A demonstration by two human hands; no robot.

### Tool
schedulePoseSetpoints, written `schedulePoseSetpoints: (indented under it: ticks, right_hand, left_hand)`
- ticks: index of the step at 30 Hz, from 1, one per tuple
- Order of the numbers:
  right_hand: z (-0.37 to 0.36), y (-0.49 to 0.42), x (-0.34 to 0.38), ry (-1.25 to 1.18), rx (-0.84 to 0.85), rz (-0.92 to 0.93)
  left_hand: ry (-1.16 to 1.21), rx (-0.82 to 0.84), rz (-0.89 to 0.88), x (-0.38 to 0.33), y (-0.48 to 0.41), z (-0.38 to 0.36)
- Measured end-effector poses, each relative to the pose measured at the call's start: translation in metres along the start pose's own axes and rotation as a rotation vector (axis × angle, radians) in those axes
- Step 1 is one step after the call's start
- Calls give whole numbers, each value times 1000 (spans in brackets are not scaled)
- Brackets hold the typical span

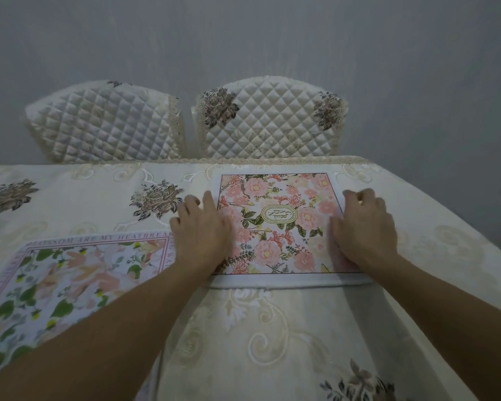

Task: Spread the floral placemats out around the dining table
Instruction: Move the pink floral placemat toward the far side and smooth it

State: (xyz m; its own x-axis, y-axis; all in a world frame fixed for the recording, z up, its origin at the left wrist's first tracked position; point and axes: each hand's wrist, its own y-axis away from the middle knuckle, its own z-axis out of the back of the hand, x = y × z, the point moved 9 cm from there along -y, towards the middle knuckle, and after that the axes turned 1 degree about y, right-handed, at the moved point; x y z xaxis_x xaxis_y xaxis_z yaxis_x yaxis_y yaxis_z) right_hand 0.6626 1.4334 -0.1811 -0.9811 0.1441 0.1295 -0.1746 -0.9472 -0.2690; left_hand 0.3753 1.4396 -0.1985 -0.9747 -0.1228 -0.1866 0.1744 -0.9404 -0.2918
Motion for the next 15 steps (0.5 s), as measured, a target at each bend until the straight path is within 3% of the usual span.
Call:
schedulePoseSetpoints:
  ticks: [3, 6, 9, 15]
  right_hand:
    - [-17, 8, 64, -186, 69, 309]
    - [-61, 22, 98, -77, 273, 500]
    - [-75, 14, 85, -4, 309, 490]
    - [-81, -3, 15, 14, 368, 298]
  left_hand:
    - [120, 46, -269, -51, -4, -7]
    - [212, 280, -491, -98, 14, -42]
    - [133, 343, -491, -81, 12, -61]
    - [-11, 366, -407, -37, -4, -72]
